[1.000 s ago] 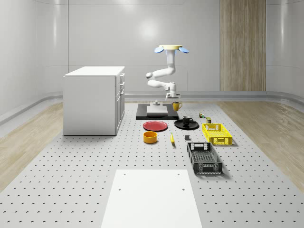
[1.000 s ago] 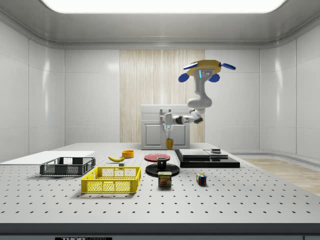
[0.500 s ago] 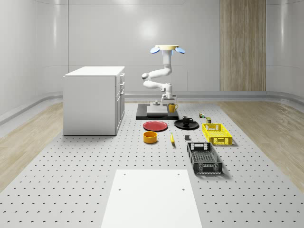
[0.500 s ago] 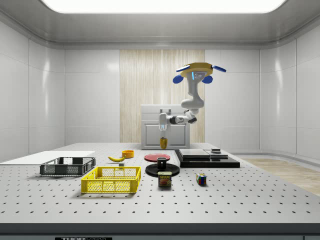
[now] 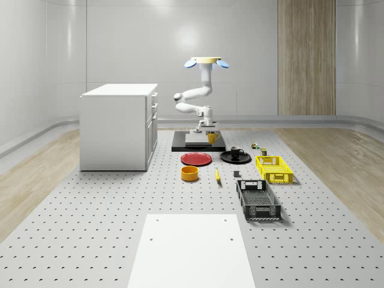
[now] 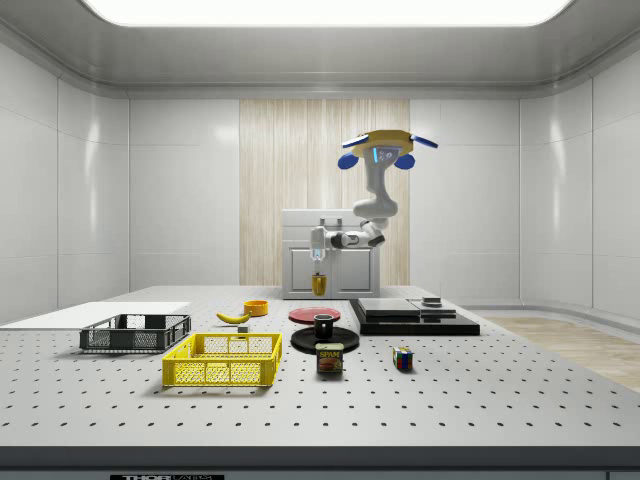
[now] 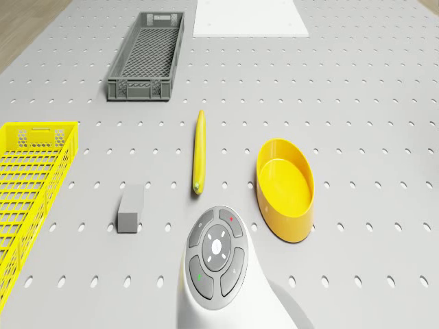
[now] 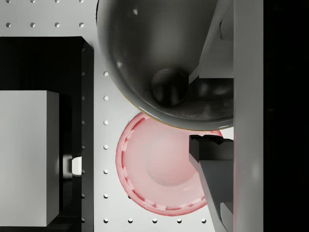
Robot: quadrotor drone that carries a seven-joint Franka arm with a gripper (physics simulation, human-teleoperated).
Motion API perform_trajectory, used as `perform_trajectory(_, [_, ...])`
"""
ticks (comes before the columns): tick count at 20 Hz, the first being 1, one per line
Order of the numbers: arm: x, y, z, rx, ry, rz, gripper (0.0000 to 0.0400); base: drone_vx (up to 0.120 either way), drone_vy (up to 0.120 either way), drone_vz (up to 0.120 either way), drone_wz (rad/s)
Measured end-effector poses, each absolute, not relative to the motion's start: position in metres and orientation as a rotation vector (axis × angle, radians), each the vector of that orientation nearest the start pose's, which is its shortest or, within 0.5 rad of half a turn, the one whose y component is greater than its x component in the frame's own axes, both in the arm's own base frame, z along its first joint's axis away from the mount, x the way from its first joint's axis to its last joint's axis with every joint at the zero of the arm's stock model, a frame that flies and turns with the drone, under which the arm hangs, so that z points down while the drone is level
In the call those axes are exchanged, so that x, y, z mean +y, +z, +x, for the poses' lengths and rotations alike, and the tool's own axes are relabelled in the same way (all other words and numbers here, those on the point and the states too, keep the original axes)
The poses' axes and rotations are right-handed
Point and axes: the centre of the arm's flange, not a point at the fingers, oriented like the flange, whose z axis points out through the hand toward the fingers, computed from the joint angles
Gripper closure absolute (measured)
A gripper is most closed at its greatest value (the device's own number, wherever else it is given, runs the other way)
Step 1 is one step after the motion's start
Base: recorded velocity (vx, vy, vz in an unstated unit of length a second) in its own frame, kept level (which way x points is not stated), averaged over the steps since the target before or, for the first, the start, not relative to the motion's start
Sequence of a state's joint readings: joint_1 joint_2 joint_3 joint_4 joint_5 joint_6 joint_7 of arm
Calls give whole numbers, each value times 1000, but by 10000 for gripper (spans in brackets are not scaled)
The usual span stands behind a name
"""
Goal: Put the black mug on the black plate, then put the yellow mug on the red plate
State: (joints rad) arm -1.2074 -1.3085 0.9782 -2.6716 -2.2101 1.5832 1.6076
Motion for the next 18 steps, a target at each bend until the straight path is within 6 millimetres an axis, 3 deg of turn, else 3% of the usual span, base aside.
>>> perform_trajectory(7, [-2,621,329,-2,785,0,300,0,-120,-6,0])
perform_trajectory(11, [-2,621,329,-2,785,0,300,0,-120,-120,0])
perform_trajectory(18, [9,621,329,-2,785,0,300,0,-6,0,0])
